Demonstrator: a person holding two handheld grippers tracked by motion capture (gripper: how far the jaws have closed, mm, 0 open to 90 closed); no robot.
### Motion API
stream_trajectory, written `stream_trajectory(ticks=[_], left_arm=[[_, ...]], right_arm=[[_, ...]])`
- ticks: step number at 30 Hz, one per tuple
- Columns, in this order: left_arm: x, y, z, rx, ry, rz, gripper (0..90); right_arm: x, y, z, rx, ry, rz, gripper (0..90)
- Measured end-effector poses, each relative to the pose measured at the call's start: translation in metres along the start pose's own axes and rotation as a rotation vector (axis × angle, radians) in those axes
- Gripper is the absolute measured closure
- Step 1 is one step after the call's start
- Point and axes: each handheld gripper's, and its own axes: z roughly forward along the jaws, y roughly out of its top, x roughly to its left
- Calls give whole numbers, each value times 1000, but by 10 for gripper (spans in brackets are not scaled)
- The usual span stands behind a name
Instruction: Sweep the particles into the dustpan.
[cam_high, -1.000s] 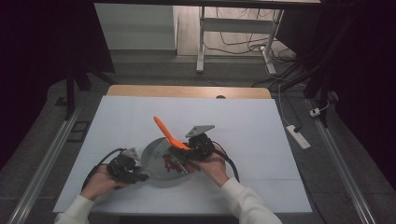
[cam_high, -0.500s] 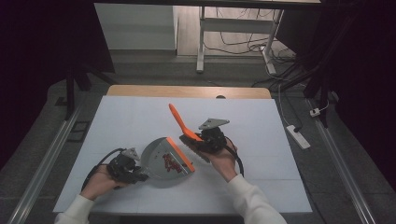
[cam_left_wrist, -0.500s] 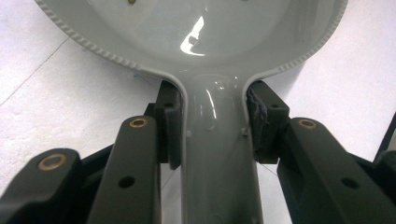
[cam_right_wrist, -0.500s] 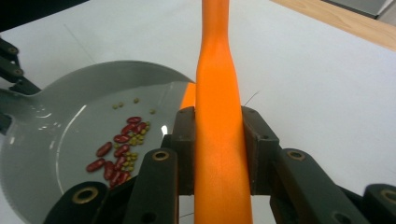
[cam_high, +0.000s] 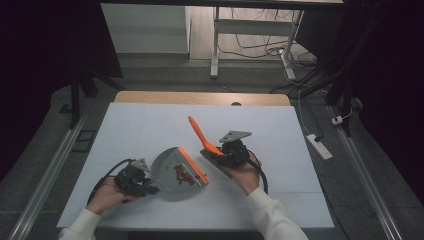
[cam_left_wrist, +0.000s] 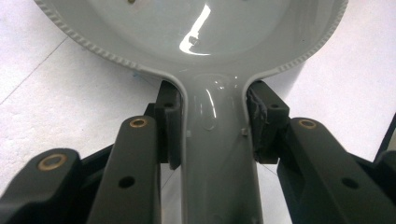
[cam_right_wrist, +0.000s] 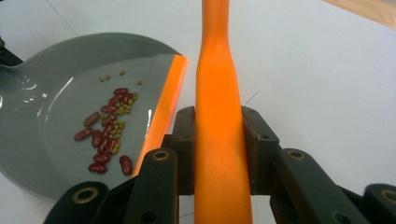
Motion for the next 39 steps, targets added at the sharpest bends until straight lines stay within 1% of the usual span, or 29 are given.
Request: stream_trajectory(ticks=[1,5,7,10,12,14,17,19,22,24,26,27,30,32,33,34,35,36,37,39], left_arm=[[0,0,0,1,0,0,618],[0,0,0,4,-1,-1,618],[0,0,0,2,-1,-2,618],[0,0,0,-4,1,2,618],[0,0,0,1,1,2,618],[0,0,0,3,1,2,618],[1,0,0,2,-1,-2,617],[0,0,0,3,1,-2,618],[0,0,0,3,1,-2,617],[0,0,0,2,-1,-2,618],[0,0,0,1,-1,-2,618],[1,0,0,0,-1,-3,618],[1,0,0,1,-1,-2,618],[1,0,0,2,-2,-2,618],[1,0,0,3,-1,-1,618],[1,0,1,4,-3,-2,618],[1,0,1,4,-2,-2,617],[1,0,1,5,-2,-2,618],[1,0,1,4,-2,-1,618],[0,0,0,1,-3,-3,618]], right_arm=[[0,-1,-1,5,-1,3,699],[-1,-6,-5,21,-16,-12,699],[-1,-9,-7,29,-14,-8,699],[0,-13,-9,43,-18,-17,699],[2,-15,-9,52,-20,-22,699],[3,-16,-7,65,-16,-27,699],[7,-17,-3,87,4,-30,699],[10,-17,-2,97,8,-41,699],[16,-17,-1,100,15,-38,699],[20,-17,0,104,33,-30,699],[23,-17,0,108,43,-35,698],[25,-16,1,106,44,-40,698],[29,-16,2,102,85,-24,699],[34,-14,2,88,98,-32,699],[35,-13,1,77,119,-28,699],[35,-12,0,60,170,0,699],[35,-11,0,49,205,27,699],[36,-10,-2,37,209,30,699],[36,-9,-3,29,197,12,699],[35,-8,-8,7,183,3,699]])
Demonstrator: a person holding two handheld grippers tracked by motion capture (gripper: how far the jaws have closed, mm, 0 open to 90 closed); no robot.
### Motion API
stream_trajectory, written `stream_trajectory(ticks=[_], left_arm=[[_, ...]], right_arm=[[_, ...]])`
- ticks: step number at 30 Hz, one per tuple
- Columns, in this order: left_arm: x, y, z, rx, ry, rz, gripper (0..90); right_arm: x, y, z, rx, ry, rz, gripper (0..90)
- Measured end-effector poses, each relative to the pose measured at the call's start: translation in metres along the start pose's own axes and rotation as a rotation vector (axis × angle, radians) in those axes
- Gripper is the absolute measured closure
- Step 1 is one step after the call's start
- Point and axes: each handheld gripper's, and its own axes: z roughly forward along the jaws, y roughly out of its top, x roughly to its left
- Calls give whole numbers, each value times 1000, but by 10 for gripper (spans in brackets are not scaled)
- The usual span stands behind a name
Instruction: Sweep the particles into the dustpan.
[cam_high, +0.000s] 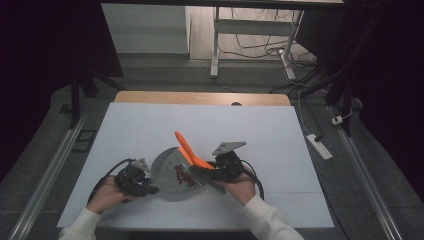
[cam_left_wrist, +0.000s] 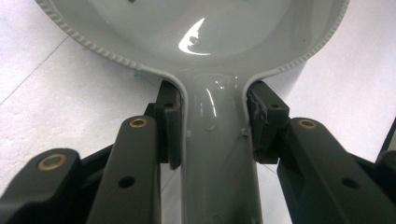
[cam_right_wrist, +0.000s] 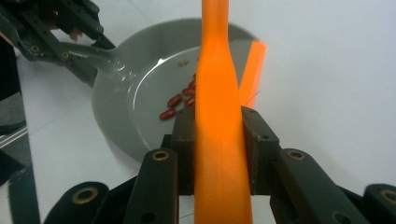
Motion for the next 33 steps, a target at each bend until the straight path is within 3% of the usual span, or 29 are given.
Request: stream_trajectory(ticks=[6,11,18,21,23,27,28,29,30,33], left_arm=[[1,0,1,6,2,7,617],[0,0,1,4,1,3,618],[0,0,3,9,3,4,618],[0,0,2,6,4,4,617],[0,-1,1,1,2,3,617],[0,-1,2,1,3,2,617],[0,-1,2,1,2,1,617],[0,-1,2,1,2,0,617],[0,-1,2,-2,1,0,618],[0,-2,1,-4,2,0,617]], right_arm=[[-17,1,-19,-58,-57,34,698],[-32,-2,-25,-58,-133,40,699],[-56,3,2,-1,-260,7,699],[-61,6,22,12,-241,6,699],[-57,10,29,23,-219,-9,699],[-38,13,37,39,-201,-60,697],[-30,14,39,35,-157,-53,698],[-30,14,39,35,-157,-53,698],[-26,14,41,32,-124,-44,698],[-12,15,45,43,-116,-94,697]])
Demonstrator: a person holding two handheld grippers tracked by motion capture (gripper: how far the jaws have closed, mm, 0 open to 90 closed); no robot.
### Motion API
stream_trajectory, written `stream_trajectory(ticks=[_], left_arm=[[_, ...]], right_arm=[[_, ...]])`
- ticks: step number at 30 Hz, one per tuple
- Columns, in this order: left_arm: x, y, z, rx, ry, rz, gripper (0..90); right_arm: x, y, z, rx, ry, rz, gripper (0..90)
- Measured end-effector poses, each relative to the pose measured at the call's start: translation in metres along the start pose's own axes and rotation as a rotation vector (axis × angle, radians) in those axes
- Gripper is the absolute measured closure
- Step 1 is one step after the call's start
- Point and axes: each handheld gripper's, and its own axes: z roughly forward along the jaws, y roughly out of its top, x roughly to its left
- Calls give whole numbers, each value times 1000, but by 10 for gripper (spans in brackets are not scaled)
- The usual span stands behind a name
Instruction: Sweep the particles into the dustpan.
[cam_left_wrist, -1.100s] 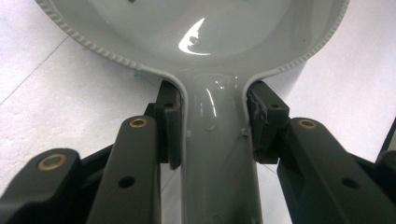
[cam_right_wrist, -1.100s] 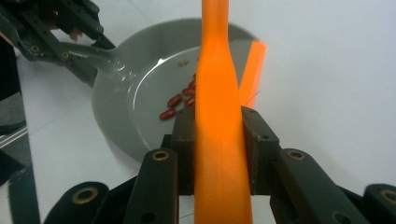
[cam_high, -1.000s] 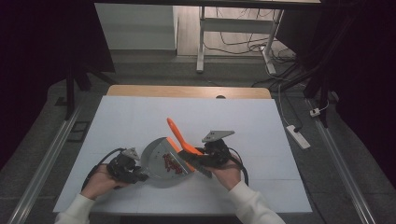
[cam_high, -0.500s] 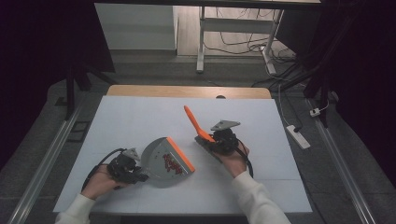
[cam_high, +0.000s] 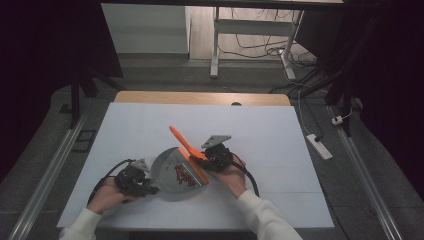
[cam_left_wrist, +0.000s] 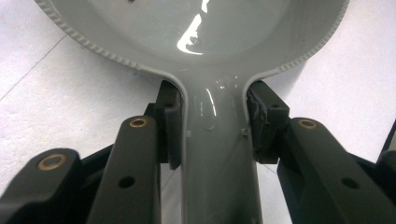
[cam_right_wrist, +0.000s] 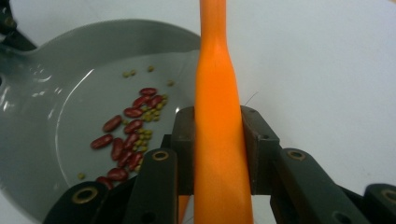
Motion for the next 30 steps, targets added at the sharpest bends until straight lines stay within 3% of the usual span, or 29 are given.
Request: stream_trajectory(ticks=[4,7,14,21,30], left_arm=[[0,0,0,-3,3,4,617],[0,-1,-1,-17,6,5,617],[1,-4,-1,-41,5,6,617],[1,-5,-2,-49,6,-1,617],[3,-6,-4,-67,15,-16,618]], right_arm=[[-1,2,-4,-39,95,54,698],[-1,2,-9,-55,79,42,699],[-18,1,-33,-130,59,82,698],[-32,-5,-48,-147,26,111,698],[-39,-8,-56,-157,13,127,698]])
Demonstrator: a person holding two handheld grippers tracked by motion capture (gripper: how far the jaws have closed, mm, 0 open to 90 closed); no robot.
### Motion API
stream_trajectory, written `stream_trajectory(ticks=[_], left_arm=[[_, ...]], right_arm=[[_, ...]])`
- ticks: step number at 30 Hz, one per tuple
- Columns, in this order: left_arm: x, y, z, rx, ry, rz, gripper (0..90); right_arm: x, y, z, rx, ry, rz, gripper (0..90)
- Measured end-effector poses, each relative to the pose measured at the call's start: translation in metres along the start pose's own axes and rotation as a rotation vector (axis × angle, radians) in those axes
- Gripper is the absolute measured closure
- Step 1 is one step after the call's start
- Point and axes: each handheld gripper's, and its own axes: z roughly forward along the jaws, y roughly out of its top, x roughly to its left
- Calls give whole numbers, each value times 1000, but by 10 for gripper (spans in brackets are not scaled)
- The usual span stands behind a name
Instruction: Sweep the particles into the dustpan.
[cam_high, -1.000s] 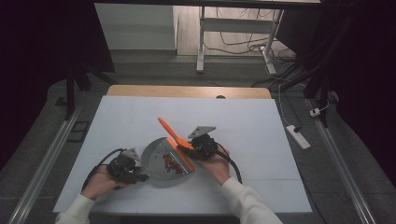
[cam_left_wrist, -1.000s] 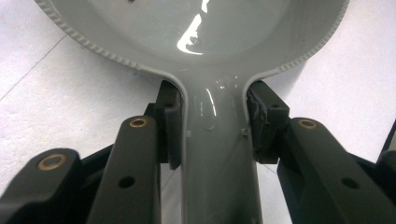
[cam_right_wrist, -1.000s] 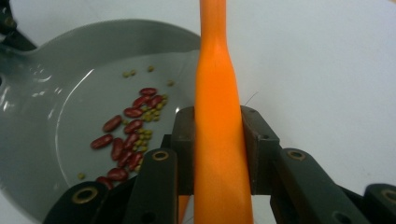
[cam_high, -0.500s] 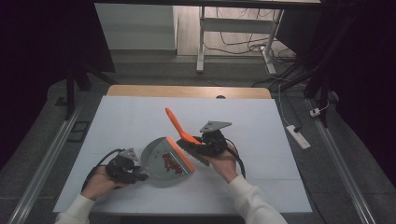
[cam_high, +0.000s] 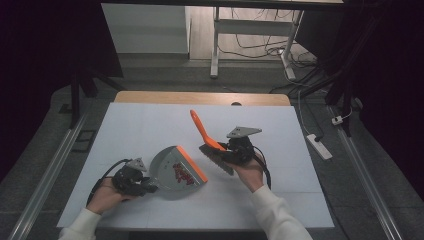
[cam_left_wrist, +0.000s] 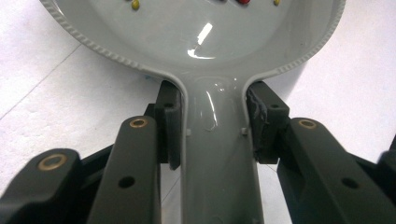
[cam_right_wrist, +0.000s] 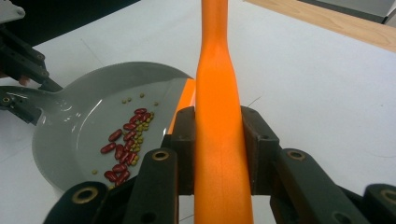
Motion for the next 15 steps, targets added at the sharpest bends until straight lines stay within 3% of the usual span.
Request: stream_trajectory(ticks=[6,11,15], left_arm=[[3,-2,-7,-51,19,-27,617],[7,-4,-17,-119,32,-87,617],[8,-5,-21,-149,52,-113,617]], right_arm=[[-3,0,-6,-8,-2,6,698],[-6,-1,-12,-18,-3,7,698],[-8,-2,-16,-22,-9,6,698]])
